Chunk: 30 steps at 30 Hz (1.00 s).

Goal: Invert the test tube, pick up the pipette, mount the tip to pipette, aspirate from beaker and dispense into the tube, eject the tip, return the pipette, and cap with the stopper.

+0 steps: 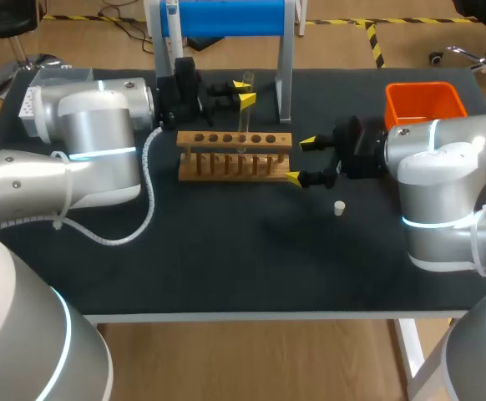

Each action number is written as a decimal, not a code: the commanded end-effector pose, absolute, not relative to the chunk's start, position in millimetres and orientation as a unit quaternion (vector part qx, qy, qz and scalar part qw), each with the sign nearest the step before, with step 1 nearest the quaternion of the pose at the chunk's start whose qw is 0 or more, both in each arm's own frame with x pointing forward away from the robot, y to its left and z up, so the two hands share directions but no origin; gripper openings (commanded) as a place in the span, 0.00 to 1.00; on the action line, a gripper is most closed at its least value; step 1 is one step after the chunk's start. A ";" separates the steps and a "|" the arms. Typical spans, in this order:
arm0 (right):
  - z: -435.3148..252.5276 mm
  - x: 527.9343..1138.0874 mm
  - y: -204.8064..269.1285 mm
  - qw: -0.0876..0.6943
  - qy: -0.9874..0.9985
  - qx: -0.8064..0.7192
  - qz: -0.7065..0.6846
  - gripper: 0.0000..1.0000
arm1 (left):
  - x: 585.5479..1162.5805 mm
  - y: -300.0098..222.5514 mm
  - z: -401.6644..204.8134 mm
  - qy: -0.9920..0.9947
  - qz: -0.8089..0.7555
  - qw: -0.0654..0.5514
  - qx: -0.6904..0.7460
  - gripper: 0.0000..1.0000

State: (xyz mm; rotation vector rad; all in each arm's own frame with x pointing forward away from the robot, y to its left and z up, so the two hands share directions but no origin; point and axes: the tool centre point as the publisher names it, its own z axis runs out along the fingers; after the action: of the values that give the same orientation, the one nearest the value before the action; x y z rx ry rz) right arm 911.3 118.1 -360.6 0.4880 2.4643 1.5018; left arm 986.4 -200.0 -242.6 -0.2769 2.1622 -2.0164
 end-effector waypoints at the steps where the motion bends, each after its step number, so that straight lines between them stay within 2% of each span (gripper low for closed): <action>1: -361.0 910.7 117.4 0.108 0.837 0.165 0.511 1.00 | 986.2 -200.4 -243.2 0.725 -0.677 0.085 -0.092 0.00; 15: -361.0 910.7 117.4 0.108 0.837 0.165 0.511 1.00 | 988.6 -201.9 -243.8 0.734 -0.660 0.149 -0.066 0.00; 30: -361.0 910.7 117.4 0.108 0.837 0.165 0.511 1.00 | 987.3 -195.7 -247.7 0.729 -0.661 0.165 -0.063 0.00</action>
State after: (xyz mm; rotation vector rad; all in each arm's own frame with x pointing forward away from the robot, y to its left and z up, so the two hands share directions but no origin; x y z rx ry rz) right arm 911.3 118.1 -360.6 0.4881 2.4644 1.5018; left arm 989.6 -197.1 -245.2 -0.1780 2.0906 -1.8821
